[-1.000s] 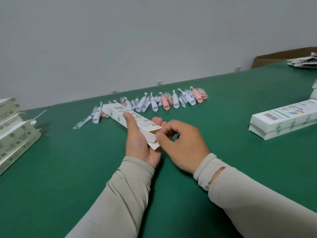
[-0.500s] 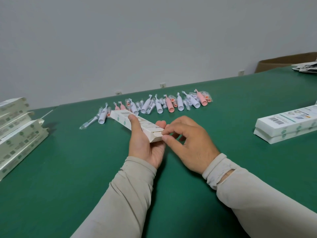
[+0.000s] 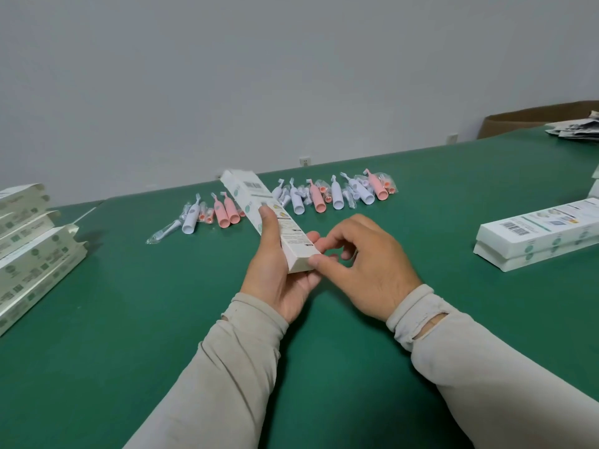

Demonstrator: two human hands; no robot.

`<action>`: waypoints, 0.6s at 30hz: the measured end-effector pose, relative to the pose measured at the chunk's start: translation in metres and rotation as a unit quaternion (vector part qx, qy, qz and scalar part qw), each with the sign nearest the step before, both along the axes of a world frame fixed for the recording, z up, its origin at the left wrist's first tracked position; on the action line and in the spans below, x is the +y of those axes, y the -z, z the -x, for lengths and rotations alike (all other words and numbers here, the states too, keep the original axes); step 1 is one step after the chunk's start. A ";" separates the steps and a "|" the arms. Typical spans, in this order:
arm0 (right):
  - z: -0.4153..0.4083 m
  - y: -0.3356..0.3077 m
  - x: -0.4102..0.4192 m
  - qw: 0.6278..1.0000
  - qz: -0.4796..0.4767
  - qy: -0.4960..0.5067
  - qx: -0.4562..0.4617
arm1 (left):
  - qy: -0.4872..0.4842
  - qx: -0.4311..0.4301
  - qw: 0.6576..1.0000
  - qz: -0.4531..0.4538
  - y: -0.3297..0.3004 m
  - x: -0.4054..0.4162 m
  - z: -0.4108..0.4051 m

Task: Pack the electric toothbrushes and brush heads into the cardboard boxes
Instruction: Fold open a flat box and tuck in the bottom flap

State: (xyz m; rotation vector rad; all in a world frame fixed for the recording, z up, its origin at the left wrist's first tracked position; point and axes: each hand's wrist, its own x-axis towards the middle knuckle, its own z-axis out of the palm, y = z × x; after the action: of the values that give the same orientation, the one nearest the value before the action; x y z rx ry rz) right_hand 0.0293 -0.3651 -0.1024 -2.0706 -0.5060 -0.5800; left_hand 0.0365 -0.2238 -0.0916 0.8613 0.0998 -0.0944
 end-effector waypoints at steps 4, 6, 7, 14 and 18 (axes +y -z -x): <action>-0.010 0.000 -0.002 0.978 -0.179 -0.024 0.104 | -0.140 -0.130 0.883 -0.429 0.007 0.016 0.000; -0.014 -0.005 -0.008 0.952 -0.271 0.009 0.142 | -0.165 -0.186 0.747 -0.616 0.015 0.031 -0.004; -0.015 -0.008 -0.013 0.937 -0.309 0.013 0.163 | -0.162 -0.193 0.705 -0.663 0.017 0.037 -0.005; -0.026 -0.010 -0.029 0.884 -0.403 -0.018 0.236 | -0.142 -0.208 0.650 -0.717 0.023 0.046 -0.009; -0.028 -0.005 -0.026 0.875 -0.414 -0.027 0.250 | -0.118 -0.168 0.648 -0.734 0.020 0.045 -0.006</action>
State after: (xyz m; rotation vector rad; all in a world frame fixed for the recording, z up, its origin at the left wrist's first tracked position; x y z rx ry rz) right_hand 0.0573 -0.3910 -0.0971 -1.2866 0.0178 -0.1468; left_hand 0.0428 -0.1791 -0.1118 2.4947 -0.1024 0.4878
